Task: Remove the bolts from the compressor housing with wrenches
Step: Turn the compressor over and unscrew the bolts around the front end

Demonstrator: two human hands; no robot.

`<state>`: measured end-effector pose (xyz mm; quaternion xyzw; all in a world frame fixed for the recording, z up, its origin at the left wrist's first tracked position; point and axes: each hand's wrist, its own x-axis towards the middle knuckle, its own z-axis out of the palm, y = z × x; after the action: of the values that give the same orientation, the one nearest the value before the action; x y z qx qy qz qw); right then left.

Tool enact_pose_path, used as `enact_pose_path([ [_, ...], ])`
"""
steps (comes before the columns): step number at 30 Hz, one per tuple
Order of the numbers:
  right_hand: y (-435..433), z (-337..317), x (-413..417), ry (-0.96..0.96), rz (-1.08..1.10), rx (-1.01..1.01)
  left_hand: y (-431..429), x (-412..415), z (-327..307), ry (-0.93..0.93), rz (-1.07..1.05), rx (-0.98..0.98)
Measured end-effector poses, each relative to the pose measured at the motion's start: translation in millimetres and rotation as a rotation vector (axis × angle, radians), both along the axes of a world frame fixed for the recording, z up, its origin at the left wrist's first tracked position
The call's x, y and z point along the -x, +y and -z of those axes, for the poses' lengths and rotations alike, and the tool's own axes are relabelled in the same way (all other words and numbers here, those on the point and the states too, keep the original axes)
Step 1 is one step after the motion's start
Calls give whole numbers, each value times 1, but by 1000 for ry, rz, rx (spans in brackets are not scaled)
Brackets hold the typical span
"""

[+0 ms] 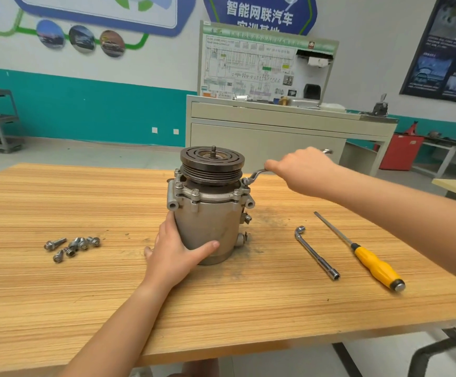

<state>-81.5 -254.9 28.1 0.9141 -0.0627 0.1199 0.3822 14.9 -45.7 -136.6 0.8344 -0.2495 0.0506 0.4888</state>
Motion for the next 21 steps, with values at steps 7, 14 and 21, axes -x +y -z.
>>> enact_pose_path([
  [7,-7,50,-52,-282,-189,-502,0,0,-1,-4,-21,-3],
  [14,-2,77,-37,-932,-249,-1446,8,19,-24,-76,-67,486],
  [21,29,120,-14,-927,-164,-1976,-8,36,-140,-869,266,161],
])
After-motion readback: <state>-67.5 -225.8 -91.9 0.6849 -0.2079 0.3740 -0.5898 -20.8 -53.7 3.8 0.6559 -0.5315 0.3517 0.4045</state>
